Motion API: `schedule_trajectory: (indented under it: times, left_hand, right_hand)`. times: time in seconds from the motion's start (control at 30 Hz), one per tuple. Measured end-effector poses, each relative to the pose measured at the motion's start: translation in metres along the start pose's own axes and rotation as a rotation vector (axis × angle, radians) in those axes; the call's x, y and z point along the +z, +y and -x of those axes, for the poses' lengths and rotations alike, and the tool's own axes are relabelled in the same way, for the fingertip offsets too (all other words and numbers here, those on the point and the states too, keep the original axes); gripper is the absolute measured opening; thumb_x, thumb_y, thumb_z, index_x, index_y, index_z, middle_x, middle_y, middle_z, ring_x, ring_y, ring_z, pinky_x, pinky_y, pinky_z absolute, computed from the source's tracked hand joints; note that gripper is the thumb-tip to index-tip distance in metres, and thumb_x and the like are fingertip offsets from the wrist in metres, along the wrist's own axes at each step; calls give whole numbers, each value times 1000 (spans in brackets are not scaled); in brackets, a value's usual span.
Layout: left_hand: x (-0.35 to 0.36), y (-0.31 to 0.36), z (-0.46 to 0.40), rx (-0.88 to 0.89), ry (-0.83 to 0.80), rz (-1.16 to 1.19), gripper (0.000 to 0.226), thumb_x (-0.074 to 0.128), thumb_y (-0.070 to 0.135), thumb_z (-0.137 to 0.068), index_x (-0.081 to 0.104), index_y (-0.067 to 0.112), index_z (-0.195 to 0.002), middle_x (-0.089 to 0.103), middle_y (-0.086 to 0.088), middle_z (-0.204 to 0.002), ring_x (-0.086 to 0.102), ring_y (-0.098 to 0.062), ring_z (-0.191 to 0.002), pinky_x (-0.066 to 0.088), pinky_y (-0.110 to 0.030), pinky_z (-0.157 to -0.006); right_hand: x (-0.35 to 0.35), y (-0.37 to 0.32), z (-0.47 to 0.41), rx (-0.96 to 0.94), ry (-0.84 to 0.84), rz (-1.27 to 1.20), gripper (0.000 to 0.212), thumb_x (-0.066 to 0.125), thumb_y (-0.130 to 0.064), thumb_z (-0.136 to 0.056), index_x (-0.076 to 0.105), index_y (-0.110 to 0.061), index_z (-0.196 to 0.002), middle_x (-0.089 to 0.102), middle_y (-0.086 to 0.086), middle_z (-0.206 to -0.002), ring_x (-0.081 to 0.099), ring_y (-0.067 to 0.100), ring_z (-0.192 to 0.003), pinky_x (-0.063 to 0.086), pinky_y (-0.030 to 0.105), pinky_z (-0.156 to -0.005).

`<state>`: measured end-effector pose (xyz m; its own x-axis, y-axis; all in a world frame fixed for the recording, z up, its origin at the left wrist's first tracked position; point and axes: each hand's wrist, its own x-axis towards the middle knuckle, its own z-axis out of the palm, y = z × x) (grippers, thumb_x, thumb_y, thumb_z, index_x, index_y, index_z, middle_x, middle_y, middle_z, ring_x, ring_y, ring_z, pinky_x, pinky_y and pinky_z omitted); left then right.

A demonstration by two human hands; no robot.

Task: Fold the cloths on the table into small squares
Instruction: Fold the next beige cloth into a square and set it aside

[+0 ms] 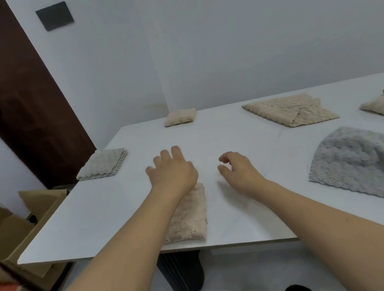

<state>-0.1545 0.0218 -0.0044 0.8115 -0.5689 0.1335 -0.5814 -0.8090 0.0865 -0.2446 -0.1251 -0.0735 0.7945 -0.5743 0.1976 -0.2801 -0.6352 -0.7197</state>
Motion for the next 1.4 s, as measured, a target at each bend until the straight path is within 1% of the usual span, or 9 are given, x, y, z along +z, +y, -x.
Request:
schedule_trajectory:
  times: [0.43,0.63,0.73,0.87,0.97,1.07,1.23,1.33,1.4]
  left_hand:
    - [77,132,-96,270,-365,235,56,39,29,-98,23,17,-150,23,-8,-152,21,-28,-140,27,-40,-112]
    - [128,187,-157,235,-178,261,56,33,47,-97,30,24,-147,24,-4,-154,13,-25,-146,-4,-54,-120]
    - [138,210,-191,279,-123,268,63,36,53,-95,26,26,-151,19,-4,-158,13,-24,-148,0,-56,-119]
    - [144,245,-223,583,-28,352,61,50,42,-95,31,29,-151,18,-4,-162,16,-22,-148,15,-40,-121]
    - [150,268,-238,721,-11,382,41,50,35,-95,52,29,-136,42,0,-150,34,-21,-139,26,-38,-116]
    - [153,272,-241,734,108,358,22,44,31,-87,59,21,-98,62,1,-113,52,-25,-109,38,-40,-97]
    - [148,265,-233,388,254,227,43,31,36,-79,68,14,-79,61,-8,-100,48,-29,-90,37,-44,-96]
    - [145,263,-235,366,258,460,29,31,33,-77,48,13,-63,56,-6,-89,48,-28,-85,38,-42,-88]
    - [142,262,-235,447,228,726,31,34,27,-80,56,6,-72,60,-3,-94,51,-19,-92,36,-43,-98]
  right_hand:
    - [-112,118,-94,116,305,328,39,50,-5,-87,55,-6,-125,53,17,-129,47,34,-118,36,40,-96]
    - [-130,172,-128,328,488,230,43,50,-6,-85,51,-8,-129,49,19,-132,45,38,-120,35,45,-99]
    - [-131,181,-143,361,489,129,48,49,-7,-85,47,-12,-132,46,14,-135,43,35,-124,33,44,-103]
    - [-133,188,-149,411,574,57,52,50,-5,-83,46,-13,-133,43,12,-139,40,32,-128,31,45,-106]
    - [-132,190,-151,410,597,60,52,54,-8,-83,45,-13,-134,43,12,-139,40,33,-128,31,44,-106]
    - [-131,191,-152,444,568,154,52,53,-7,-83,46,-13,-134,44,12,-140,39,33,-130,28,43,-107]
    - [-127,187,-149,420,383,335,47,47,-14,-83,53,-13,-129,52,9,-135,42,28,-129,22,41,-109]
    - [-128,186,-147,383,313,384,46,43,-16,-84,55,-19,-129,47,6,-138,37,26,-130,18,41,-109]
    - [-128,185,-147,384,281,426,47,41,-16,-85,55,-23,-129,44,5,-138,33,27,-130,17,42,-107]
